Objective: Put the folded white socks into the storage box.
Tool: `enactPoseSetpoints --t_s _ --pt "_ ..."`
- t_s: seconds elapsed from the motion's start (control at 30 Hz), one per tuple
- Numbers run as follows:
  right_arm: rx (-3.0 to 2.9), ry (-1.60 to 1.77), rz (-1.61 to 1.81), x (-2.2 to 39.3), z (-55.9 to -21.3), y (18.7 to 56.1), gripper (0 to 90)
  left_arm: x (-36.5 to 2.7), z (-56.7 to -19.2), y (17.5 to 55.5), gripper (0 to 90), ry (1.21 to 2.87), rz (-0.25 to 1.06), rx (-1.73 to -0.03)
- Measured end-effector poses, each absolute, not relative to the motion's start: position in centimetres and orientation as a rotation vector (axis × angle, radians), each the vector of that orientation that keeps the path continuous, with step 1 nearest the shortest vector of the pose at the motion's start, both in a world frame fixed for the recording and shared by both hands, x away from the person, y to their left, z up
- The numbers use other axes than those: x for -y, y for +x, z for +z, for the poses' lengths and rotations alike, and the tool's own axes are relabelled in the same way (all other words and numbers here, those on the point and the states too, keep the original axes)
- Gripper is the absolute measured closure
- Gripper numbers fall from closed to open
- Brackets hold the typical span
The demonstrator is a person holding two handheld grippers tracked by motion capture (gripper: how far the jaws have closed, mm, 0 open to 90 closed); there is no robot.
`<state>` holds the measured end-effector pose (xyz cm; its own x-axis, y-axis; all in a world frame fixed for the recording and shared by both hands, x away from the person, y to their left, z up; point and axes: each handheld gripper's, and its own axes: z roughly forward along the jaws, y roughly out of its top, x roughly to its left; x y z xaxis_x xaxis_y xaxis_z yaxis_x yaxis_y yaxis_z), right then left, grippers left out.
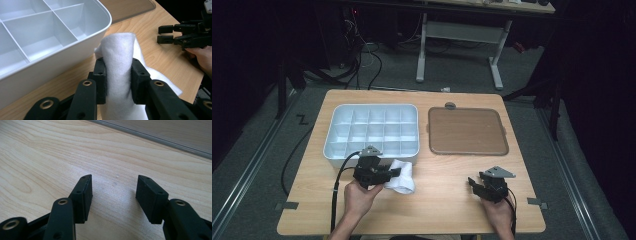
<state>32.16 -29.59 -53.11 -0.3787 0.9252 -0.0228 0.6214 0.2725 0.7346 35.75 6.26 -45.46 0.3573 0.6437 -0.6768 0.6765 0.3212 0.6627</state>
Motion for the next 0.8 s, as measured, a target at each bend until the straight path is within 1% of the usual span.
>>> enactPoseSetpoints --t_s 0.33,0.8 --pt "-2.097 1.392 0.899 29.6 -53.1 32.2 47.6 -7.2 -44.9 36.3 71.1 1.324 -0.053 -1.336" --pt "-2.094 1.398 0.897 29.6 -53.1 32.1 47.0 -8.7 -43.6 36.8 71.1 1.296 -0.024 -1.339"
